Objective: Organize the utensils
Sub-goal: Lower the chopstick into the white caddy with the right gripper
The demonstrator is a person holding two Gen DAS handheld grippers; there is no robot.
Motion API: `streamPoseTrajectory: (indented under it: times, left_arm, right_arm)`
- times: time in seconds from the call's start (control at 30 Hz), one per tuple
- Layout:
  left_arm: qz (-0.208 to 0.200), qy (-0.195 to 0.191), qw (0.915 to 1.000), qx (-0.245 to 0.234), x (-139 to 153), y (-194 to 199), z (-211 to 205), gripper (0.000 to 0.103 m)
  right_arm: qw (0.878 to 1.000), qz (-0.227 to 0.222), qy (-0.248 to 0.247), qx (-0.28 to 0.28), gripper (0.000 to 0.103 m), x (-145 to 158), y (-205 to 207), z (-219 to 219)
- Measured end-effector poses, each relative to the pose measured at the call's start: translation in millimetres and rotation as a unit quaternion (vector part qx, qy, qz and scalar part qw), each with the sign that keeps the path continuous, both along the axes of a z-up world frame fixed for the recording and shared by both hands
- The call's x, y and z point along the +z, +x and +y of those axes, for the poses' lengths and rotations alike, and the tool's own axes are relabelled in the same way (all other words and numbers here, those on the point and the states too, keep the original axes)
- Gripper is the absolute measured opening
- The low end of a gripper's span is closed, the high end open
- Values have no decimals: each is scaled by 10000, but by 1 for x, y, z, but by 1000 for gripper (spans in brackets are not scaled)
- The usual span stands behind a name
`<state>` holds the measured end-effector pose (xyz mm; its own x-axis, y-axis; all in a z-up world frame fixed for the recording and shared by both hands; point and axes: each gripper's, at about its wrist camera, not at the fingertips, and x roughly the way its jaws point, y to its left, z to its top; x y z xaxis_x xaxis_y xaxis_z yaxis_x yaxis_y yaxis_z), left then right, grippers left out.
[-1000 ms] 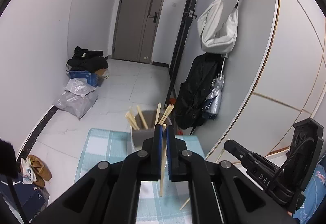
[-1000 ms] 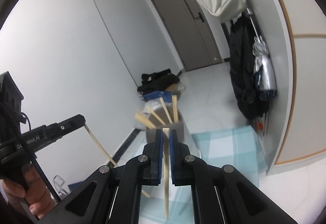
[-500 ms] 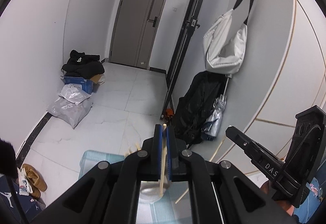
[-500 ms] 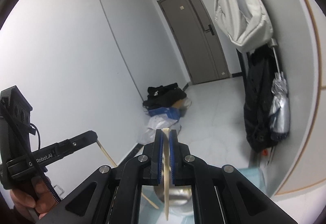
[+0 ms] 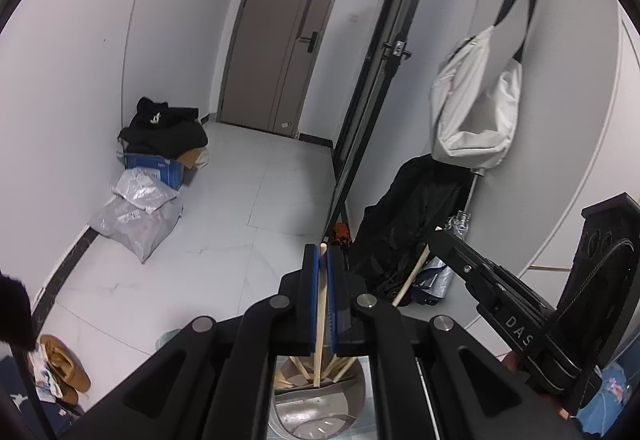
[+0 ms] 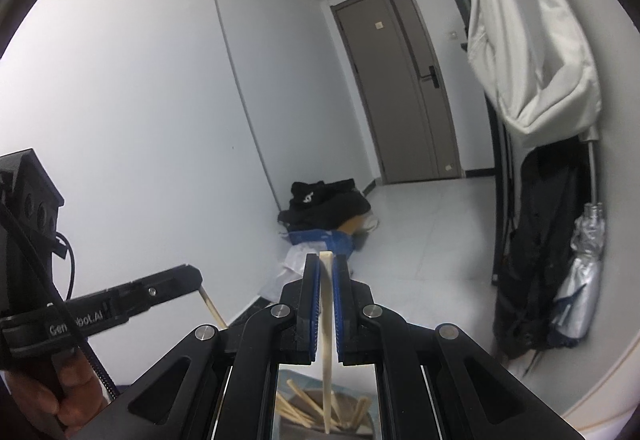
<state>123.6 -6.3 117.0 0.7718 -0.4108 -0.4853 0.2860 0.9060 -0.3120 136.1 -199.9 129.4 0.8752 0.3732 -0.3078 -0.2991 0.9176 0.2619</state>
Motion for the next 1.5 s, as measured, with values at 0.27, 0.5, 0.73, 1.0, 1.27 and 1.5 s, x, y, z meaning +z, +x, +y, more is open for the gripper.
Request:
streamPoseTrajectory:
  times: [0.27, 0.5, 0.73, 1.0, 1.27, 1.5]
  left_arm:
    - [69, 87, 9999, 99, -16, 13, 5, 1]
    - [107, 138, 9998, 99, -32, 17, 5, 1]
    - [185, 178, 9996, 104, -39, 16, 2, 1]
    - [323, 411, 9986, -107, -59, 18, -11, 1]
    - [520, 420, 9976, -149, -71, 18, -10, 1]
    - [779, 457, 9958, -174, -83, 18, -12, 1]
  right_arm:
    - [9994, -93, -275, 161, 5, -20, 16, 18]
    - [9988, 29, -402, 272, 5, -43, 19, 22]
    - [9960, -61, -731, 512, 5, -52, 3, 26]
    - [9923, 96, -1014, 711, 5, -68, -5, 30]
    - [9889, 641, -931, 966, 6, -94, -2, 31]
    - [9871, 975, -800, 985, 8, -108, 0, 25]
